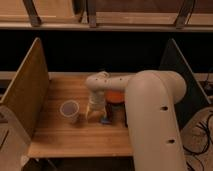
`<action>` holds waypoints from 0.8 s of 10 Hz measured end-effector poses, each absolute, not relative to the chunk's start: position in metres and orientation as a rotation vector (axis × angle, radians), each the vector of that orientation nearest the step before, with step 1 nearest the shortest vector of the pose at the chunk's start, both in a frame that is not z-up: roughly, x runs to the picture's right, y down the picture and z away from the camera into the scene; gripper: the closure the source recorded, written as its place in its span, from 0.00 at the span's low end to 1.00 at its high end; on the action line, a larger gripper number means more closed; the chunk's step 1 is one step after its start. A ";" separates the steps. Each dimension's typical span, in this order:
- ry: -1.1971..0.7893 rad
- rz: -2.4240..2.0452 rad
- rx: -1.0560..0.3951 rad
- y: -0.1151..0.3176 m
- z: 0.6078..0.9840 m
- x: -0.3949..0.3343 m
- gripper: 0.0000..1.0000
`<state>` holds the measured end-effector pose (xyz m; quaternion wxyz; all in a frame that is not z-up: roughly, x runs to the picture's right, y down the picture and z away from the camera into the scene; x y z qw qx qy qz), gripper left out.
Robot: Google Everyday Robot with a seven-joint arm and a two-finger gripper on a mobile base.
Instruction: Place the white sponge in the ceramic cup
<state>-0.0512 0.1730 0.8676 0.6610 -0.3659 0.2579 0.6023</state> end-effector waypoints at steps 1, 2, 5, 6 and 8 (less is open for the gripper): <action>0.599 1.371 -0.813 0.172 0.868 -0.043 0.35; 0.608 1.373 -0.794 0.168 0.867 -0.037 0.35; 0.632 1.371 -0.760 0.162 0.863 -0.028 0.35; 0.640 1.369 -0.765 0.164 0.862 -0.029 0.35; 0.658 1.356 -0.769 0.167 0.861 -0.033 0.35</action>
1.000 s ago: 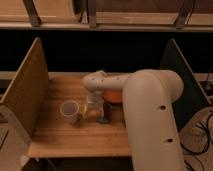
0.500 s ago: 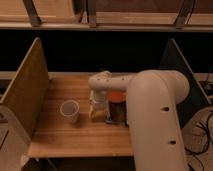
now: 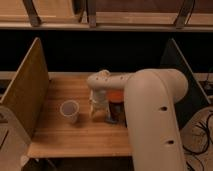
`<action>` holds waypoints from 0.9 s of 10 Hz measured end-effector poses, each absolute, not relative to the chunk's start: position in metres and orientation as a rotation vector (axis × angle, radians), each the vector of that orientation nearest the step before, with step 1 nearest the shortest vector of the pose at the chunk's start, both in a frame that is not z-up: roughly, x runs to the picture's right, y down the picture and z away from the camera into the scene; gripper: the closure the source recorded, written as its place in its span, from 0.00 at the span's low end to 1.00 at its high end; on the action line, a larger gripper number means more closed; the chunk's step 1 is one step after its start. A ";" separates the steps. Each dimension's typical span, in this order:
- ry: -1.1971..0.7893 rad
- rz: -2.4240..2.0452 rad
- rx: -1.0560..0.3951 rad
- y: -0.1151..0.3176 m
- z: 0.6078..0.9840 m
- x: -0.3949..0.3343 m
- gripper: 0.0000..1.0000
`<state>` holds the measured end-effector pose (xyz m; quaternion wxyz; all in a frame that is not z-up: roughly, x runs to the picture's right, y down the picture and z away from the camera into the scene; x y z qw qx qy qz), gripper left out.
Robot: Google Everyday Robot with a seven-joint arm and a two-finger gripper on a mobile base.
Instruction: Place the white sponge in the ceramic cup
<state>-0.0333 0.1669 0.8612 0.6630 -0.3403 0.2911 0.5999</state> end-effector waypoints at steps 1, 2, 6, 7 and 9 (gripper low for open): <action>0.672 1.350 -0.764 0.168 0.861 -0.032 0.35; 0.689 1.345 -0.757 0.169 0.860 -0.028 0.35; 0.754 1.347 -0.677 0.156 0.851 -0.007 0.35; 0.772 1.340 -0.659 0.155 0.848 -0.004 0.35; 0.807 1.334 -0.667 0.165 0.846 -0.003 0.35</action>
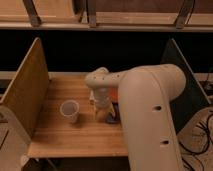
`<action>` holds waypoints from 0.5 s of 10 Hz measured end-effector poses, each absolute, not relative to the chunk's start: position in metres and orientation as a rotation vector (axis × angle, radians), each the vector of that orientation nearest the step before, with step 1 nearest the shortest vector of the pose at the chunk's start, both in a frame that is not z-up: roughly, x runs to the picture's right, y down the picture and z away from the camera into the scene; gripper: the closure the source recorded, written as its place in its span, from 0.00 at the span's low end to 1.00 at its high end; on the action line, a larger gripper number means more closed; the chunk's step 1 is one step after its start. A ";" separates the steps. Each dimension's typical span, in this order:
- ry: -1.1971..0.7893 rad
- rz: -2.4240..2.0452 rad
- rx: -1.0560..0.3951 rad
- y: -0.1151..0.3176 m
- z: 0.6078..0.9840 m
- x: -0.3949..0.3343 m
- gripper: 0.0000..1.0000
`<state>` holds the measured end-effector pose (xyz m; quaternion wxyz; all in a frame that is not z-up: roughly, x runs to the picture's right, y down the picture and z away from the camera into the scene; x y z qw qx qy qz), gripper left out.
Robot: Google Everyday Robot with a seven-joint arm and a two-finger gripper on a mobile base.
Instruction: Place the white sponge in the ceramic cup
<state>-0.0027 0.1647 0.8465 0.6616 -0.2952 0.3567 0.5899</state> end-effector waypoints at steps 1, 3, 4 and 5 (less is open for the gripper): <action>0.817 1.333 -0.677 0.170 0.848 -0.004 0.35; 0.832 1.326 -0.689 0.175 0.850 -0.009 0.35; 0.827 1.322 -0.691 0.176 0.852 -0.013 0.35; 0.825 1.317 -0.692 0.176 0.853 -0.017 0.35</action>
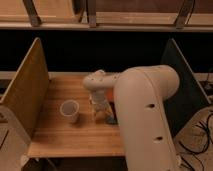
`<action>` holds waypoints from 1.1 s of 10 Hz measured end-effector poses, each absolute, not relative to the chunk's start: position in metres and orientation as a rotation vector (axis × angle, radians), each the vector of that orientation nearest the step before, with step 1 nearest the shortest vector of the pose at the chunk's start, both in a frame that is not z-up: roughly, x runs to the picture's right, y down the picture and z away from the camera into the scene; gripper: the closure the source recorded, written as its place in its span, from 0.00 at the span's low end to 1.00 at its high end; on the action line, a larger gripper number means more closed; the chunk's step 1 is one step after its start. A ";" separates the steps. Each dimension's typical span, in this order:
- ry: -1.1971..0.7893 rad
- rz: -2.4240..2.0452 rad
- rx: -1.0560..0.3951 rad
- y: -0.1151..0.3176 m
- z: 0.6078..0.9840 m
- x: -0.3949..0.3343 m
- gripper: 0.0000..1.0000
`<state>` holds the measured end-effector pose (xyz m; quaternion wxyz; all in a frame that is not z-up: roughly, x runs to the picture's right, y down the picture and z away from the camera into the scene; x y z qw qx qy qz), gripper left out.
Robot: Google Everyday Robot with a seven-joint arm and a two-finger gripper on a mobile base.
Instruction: Place the white sponge in the ceramic cup
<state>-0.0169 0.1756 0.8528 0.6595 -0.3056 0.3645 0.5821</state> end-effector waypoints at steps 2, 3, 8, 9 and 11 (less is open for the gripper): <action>0.824 1.312 -0.704 0.179 0.853 -0.022 0.35; 0.828 1.310 -0.716 0.184 0.854 -0.024 0.35; 0.874 1.340 -0.693 0.183 0.855 -0.003 0.35; 0.881 1.353 -0.672 0.177 0.854 0.005 0.35; 0.889 1.361 -0.649 0.171 0.853 0.012 0.35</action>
